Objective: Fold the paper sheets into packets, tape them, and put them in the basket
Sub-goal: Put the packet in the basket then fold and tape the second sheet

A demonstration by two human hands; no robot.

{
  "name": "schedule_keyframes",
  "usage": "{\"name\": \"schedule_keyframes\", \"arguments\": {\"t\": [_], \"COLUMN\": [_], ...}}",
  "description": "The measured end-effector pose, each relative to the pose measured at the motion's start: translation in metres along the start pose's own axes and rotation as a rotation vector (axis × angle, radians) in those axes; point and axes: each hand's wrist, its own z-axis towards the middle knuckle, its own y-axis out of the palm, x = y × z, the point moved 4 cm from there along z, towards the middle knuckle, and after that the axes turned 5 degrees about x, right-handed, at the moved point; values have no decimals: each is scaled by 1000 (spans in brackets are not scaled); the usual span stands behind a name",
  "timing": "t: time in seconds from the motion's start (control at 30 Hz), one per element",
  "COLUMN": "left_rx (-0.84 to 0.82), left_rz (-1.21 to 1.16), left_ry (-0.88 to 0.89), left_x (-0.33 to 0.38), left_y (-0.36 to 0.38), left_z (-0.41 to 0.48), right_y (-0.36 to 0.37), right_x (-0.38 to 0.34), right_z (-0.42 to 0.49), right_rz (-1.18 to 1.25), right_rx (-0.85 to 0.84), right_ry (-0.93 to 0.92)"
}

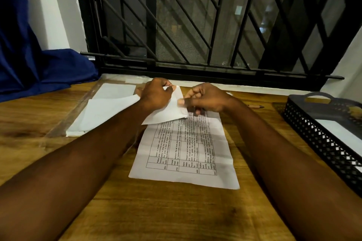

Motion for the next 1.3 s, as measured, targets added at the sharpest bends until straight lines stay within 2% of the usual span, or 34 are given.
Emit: {"name": "schedule_keyframes", "arguments": {"t": [0.07, 0.1, 0.2, 0.27, 0.43, 0.57, 0.67, 0.73, 0.77, 0.83, 0.93, 1.1, 1.3], "left_rx": [-11, -18, -25, -24, -36, -108, -313, -479, -505, -448, -325, -276, -230], "left_rz": [2, 10, 1, -13, 78, 134, 33, 91, 153, 225, 212, 306, 328], "left_ry": [-39, -50, -78, -101, -60, 168, 280, 373, 421, 480, 531, 535, 535], "left_x": [-8, -12, -21, -23, -18, 8, 30, 39, 41, 42, 39, 34, 41], "left_y": [1, 1, 2, -1, -6, -21, -40, -47, -49, -52, -51, -44, -46], "left_z": [5, 6, 13, 16, 12, 6, 1, -4, -5, -2, 0, 4, -1], "right_y": [-8, -11, 0, 10, 21, 14, 8, 5, 5, 5, 5, 1, 9], "right_x": [1, 0, -10, -19, -26, -18, -14, -11, -9, -5, 0, 7, -2], "right_z": [2, 2, -3, -7, -6, -2, -3, -1, 1, 3, 2, -2, -1], "right_rz": [41, -19, -241, -266, -368, -301, -203, -156, -122, -59, -16, 10, 65], "right_rx": [137, 176, 182, 193, 297, 393, 429, 452, 457, 466, 505, 712, 614], "right_ry": [-109, -206, -477, -526, -549, -490, -463, -439, -422, -387, -348, -316, -370]}}
